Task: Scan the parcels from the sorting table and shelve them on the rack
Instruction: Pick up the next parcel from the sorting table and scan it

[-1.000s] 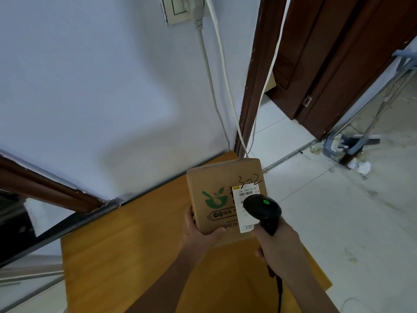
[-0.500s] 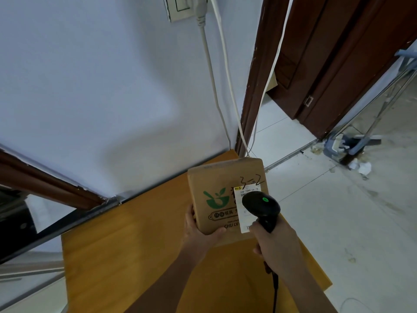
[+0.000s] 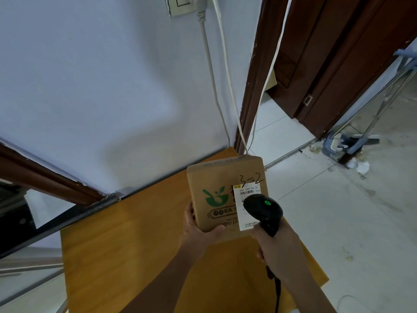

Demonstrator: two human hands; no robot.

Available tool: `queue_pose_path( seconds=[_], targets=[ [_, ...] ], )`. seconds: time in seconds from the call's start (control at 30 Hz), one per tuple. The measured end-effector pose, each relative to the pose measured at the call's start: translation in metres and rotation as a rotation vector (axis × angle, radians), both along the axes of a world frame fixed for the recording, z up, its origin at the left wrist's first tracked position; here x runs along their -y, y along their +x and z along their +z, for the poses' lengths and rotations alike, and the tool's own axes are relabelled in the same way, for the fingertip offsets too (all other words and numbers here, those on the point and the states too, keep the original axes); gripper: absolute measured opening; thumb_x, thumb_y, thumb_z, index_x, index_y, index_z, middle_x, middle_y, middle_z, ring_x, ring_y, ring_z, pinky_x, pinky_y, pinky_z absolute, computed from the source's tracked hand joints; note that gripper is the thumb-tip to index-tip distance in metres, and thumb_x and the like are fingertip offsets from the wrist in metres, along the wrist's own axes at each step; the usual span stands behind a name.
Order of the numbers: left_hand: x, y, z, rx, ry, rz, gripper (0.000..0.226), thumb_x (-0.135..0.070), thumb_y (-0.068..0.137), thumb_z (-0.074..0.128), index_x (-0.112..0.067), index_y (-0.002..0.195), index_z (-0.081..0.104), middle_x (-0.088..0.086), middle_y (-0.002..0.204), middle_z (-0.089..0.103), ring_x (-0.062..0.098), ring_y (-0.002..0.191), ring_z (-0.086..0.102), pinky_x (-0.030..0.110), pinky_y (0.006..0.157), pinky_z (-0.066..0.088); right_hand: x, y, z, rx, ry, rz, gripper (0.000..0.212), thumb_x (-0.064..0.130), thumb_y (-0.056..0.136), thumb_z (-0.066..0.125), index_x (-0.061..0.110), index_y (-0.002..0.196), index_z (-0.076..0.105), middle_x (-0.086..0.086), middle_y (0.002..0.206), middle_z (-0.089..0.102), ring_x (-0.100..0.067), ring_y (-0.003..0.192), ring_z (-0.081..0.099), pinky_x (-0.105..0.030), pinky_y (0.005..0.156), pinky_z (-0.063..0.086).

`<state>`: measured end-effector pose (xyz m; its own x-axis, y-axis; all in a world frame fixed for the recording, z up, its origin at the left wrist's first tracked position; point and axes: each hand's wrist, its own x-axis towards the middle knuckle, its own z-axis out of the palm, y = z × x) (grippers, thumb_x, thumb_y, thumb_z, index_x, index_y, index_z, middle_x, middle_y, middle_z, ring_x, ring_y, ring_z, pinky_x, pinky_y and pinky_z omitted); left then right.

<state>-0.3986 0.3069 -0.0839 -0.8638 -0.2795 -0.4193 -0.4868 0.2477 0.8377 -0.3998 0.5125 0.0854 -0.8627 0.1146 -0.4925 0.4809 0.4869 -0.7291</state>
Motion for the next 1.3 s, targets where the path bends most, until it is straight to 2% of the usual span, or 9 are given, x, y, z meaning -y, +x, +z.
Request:
queue_pose_path(
  seconds=[0.33, 0.47, 0.67, 0.73, 0.87, 1.0, 1.13, 1.2, 1.3],
  targets=[
    [0.000, 0.001, 0.005, 0.013, -0.021, -0.027, 0.132, -0.070, 0.048, 0.095, -0.061, 0.151, 0.014, -0.012, 0.145, 0.052, 0.016, 0.128, 0.058, 0.046, 0.094, 0.063, -0.003, 0.019, 0.025, 0.005, -0.019, 0.030, 0.010, 0.016, 0.093, 0.064, 0.020, 0.089, 0.055, 0.000, 0.052, 0.059, -0.007, 0.040, 0.058, -0.013, 0.043, 0.046],
    [0.002, 0.002, -0.001, 0.003, 0.017, -0.031, 0.137, -0.075, 0.043, 0.095, -0.057, 0.154, 0.016, -0.011, 0.144, 0.052, 0.015, 0.127, 0.059, 0.046, 0.092, 0.064, -0.003, 0.019, 0.032, 0.001, 0.004, 0.036, 0.010, 0.015, 0.094, 0.062, 0.021, 0.091, 0.054, -0.006, 0.061, 0.063, -0.012, 0.047, 0.060, -0.020, 0.048, 0.051],
    [-0.001, 0.007, -0.001, 0.094, 0.152, -0.059, 0.130, -0.054, 0.048, 0.098, -0.044, 0.155, 0.025, -0.012, 0.137, 0.061, 0.013, 0.120, 0.066, 0.044, 0.094, 0.063, -0.001, 0.025, 0.037, 0.018, 0.034, 0.042, 0.010, 0.021, 0.094, 0.062, 0.026, 0.091, 0.053, -0.008, 0.062, 0.063, -0.017, 0.053, 0.062, -0.033, 0.057, 0.057],
    [-0.001, 0.009, -0.007, 0.113, 0.130, 0.007, 0.129, -0.058, 0.044, 0.095, -0.038, 0.153, 0.028, -0.008, 0.133, 0.062, 0.016, 0.118, 0.067, 0.050, 0.096, 0.061, -0.002, 0.028, 0.038, 0.014, 0.049, 0.029, 0.012, 0.023, 0.093, 0.063, 0.028, 0.088, 0.053, -0.011, 0.064, 0.063, -0.017, 0.055, 0.061, -0.037, 0.059, 0.058],
    [0.008, 0.017, -0.054, 0.083, 0.122, -0.084, 0.129, -0.070, 0.033, 0.101, -0.043, 0.141, 0.036, -0.007, 0.129, 0.064, 0.030, 0.122, 0.067, 0.060, 0.096, 0.059, -0.008, 0.039, 0.049, -0.116, 0.012, -0.111, 0.019, 0.020, 0.090, 0.070, 0.030, 0.084, 0.055, 0.003, 0.055, 0.059, -0.007, 0.044, 0.055, -0.013, 0.042, 0.042],
    [0.012, 0.012, 0.007, 0.049, 0.049, -0.208, 0.159, -0.078, 0.034, 0.095, -0.030, 0.164, 0.015, -0.018, 0.147, 0.041, 0.015, 0.136, 0.050, 0.039, 0.096, 0.052, -0.017, 0.046, 0.048, -0.113, -0.014, -0.218, 0.012, 0.017, 0.089, 0.072, 0.017, 0.084, 0.061, -0.008, 0.056, 0.065, -0.014, 0.046, 0.058, -0.022, 0.044, 0.044],
    [0.031, -0.006, 0.040, 0.046, -0.033, -0.514, 0.160, -0.063, 0.052, 0.100, -0.048, 0.163, -0.015, -0.022, 0.167, 0.018, 0.005, 0.151, 0.028, 0.035, 0.109, 0.048, -0.029, 0.045, 0.030, -0.059, -0.021, -0.425, 0.018, 0.021, 0.090, 0.070, 0.010, 0.102, 0.062, -0.009, 0.066, 0.072, -0.010, 0.046, 0.063, -0.014, 0.042, 0.042],
    [0.041, -0.026, 0.049, 0.046, -0.082, -0.641, 0.160, -0.053, 0.057, 0.101, -0.053, 0.160, -0.021, -0.019, 0.168, 0.021, 0.009, 0.154, 0.028, 0.034, 0.114, 0.045, -0.035, 0.042, 0.021, -0.011, -0.090, -0.483, 0.018, 0.023, 0.092, 0.068, 0.011, 0.105, 0.061, -0.010, 0.063, 0.074, -0.011, 0.046, 0.065, -0.020, 0.044, 0.046],
    [0.050, -0.058, 0.068, -0.003, -0.100, -0.798, 0.164, -0.059, 0.050, 0.101, -0.060, 0.154, -0.026, -0.021, 0.169, 0.017, 0.012, 0.156, 0.029, 0.045, 0.122, 0.039, -0.040, 0.038, 0.012, 0.071, -0.250, -0.523, 0.015, 0.021, 0.094, 0.067, 0.015, 0.105, 0.060, -0.016, 0.064, 0.074, -0.025, 0.053, 0.066, -0.029, 0.053, 0.052]
  ],
)
